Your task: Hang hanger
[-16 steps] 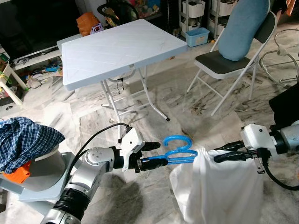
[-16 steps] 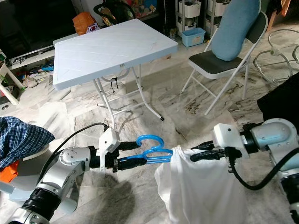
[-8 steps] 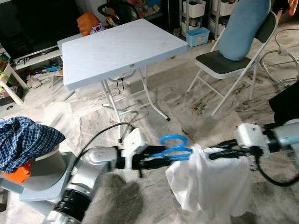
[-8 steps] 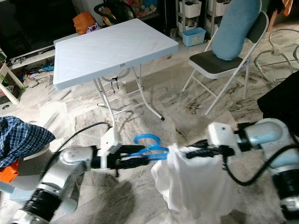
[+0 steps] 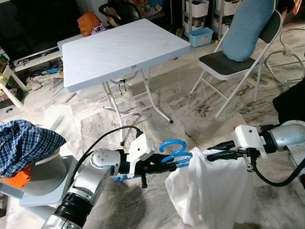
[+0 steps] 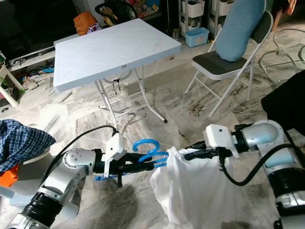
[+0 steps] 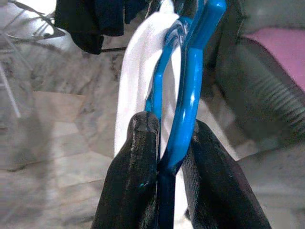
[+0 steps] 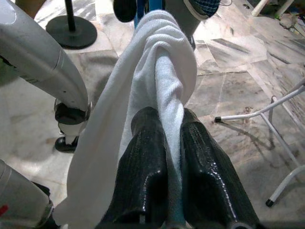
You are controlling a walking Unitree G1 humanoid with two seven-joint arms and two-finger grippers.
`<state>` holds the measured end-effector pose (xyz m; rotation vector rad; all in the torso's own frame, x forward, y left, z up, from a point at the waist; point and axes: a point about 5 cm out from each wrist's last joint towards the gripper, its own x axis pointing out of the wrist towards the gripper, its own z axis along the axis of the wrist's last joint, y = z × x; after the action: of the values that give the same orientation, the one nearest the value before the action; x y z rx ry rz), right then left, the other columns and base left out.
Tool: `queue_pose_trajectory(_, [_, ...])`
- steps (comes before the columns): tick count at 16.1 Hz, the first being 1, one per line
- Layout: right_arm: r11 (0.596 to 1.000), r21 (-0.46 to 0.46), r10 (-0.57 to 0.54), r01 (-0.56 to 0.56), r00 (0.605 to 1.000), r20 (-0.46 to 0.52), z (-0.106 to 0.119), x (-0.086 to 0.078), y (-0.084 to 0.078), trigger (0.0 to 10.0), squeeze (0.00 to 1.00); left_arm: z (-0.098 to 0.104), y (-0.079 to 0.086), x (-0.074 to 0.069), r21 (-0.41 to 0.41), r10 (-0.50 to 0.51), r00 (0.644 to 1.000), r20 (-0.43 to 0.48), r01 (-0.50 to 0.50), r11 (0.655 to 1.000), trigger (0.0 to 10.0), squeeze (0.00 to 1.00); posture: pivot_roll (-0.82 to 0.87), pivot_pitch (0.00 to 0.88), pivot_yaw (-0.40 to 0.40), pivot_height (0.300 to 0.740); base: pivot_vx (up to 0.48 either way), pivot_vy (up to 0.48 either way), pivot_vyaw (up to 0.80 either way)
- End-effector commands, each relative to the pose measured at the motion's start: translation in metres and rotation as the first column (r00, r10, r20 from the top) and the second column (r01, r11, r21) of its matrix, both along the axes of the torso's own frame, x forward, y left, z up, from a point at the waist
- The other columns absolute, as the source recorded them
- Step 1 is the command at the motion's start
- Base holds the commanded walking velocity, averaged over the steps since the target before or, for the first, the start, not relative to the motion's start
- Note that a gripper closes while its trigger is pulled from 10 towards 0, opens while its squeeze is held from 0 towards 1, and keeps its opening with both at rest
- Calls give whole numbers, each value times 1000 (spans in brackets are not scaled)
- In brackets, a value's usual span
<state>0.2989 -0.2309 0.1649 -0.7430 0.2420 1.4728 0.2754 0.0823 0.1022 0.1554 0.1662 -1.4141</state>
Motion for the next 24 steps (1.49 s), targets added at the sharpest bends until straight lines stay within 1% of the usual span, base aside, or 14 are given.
queue_pose_trajectory(1, [999,38,-24,20,996,87,18,9,1,10000,0,-9,12,3,56,43,999,-30,-41,998,10000,0,-152,0,180,740,0,0,0])
queue_pose_trajectory(2, [999,38,-24,20,996,89,18,10,1,10000,0,-11,16,5,70,53,998,-31,-51,996,10000,1000,-152,0,180,740,0,0,0])
queue_pose_trajectory(5, [999,39,-23,20,995,93,17,9,1,10000,0,-15,24,4,98,54,997,-52,-48,994,10000,1000,-152,0,180,740,0,0,0])
queue_pose_trajectory(7, [999,37,-23,20,995,92,16,9,1,10000,0,-17,26,4,112,51,997,-59,-44,993,10000,1000,-153,0,181,740,0,0,0])
queue_pose_trajectory(8, [999,36,-25,21,995,92,16,10,0,10000,0,-20,30,7,137,62,997,-35,-56,989,10000,1000,-153,0,181,740,0,0,0])
queue_pose_trajectory(9, [999,35,-24,21,995,93,16,10,0,10000,0,-22,32,8,146,66,997,-47,-58,988,10000,129,-154,0,179,740,0,0,0])
queue_pose_trajectory(10, [999,35,-24,20,995,93,16,10,0,10000,0,-23,32,7,161,61,997,-42,-53,985,10000,0,-154,0,179,740,0,0,0])
queue_pose_trajectory(11, [999,34,-22,19,995,94,16,10,0,10000,0,-28,33,4,192,26,998,-52,-15,981,6314,0,-154,0,179,740,0,0,0])
queue_pose_trajectory(12, [999,34,-23,20,995,97,17,10,1,10000,0,-30,31,3,192,16,998,-59,-5,981,275,0,-154,0,179,740,0,0,0])
queue_pose_trajectory(13, [999,33,-23,20,995,98,17,10,0,10000,0,-30,31,4,192,17,998,-58,-5,981,0,0,-160,0,180,740,0,0,0])
queue_pose_trajectory(17, [999,29,-23,20,995,98,16,9,-1,10000,0,-22,28,18,166,58,998,25,-61,984,0,0,-164,0,182,740,0,0,0])
queue_pose_trajectory(20, [999,30,-22,19,995,96,15,9,0,10000,0,-20,27,21,157,77,995,62,-86,984,0,0,-163,0,182,740,0,0,0])
queue_pose_trajectory(24, [999,30,-22,20,996,89,15,11,1,10000,0,-23,28,20,167,67,995,68,-78,983,0,0,-163,0,182,740,0,0,0])
